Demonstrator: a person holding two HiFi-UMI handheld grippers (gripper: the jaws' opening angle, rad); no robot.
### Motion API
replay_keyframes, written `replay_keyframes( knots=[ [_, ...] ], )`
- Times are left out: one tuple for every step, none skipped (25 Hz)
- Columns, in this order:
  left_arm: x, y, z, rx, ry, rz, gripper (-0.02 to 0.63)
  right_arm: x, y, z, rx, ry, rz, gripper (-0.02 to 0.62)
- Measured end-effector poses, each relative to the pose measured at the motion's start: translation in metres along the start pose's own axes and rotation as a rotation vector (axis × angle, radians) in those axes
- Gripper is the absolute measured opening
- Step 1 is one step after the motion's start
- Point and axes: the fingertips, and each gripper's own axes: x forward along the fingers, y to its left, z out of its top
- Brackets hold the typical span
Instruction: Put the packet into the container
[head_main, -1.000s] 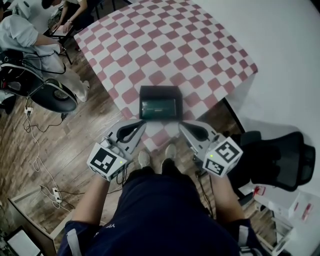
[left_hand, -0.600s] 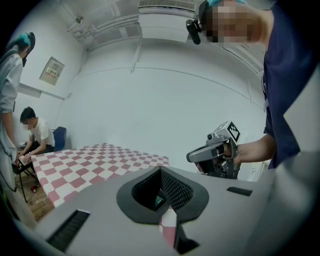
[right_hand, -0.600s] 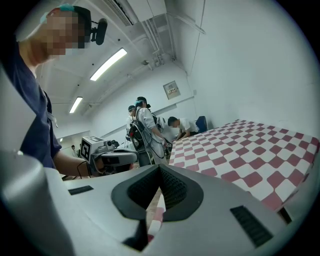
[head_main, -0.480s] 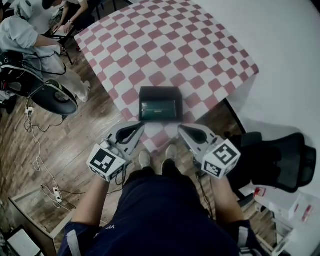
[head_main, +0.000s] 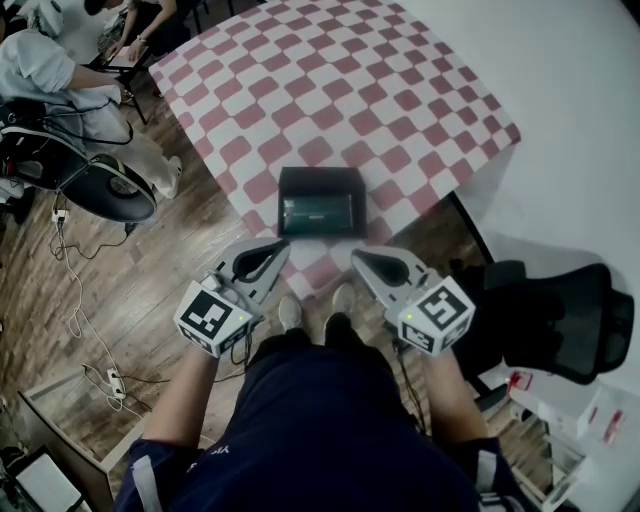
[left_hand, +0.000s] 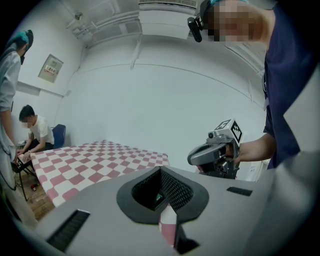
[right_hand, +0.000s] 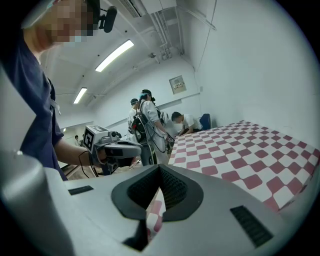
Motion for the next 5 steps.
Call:
replay_keyframes(
  knots=[
    [0.0005,0.0001,0.0006,0.004,-0.004,-0.001,0.025,0.0003,0.0001,-0.0002,-0.003,0.001,0.0,0.015],
    [0.0011,0.0002,0.0016,0.011,-0.01,-0.001,0.025,0.0005,0.0001,-0.0004,-0.006,0.002,0.0,0.015],
    [0.0016,0.0002,0.0023,0.016,-0.015,-0.002,0.025,0.0007,0.0002,-0.0006,-0.009,0.003,0.001,0.015],
    [0.002,0.0001,0.0027,0.019,-0.017,-0.002,0.025,0.0009,0.0003,-0.0008,-0.012,0.003,0.001,0.015],
    [0.0024,0.0,0.0031,0.022,-0.019,-0.003,0.025,0.0011,0.0005,-0.0011,-0.014,0.003,0.002,0.015]
  ],
)
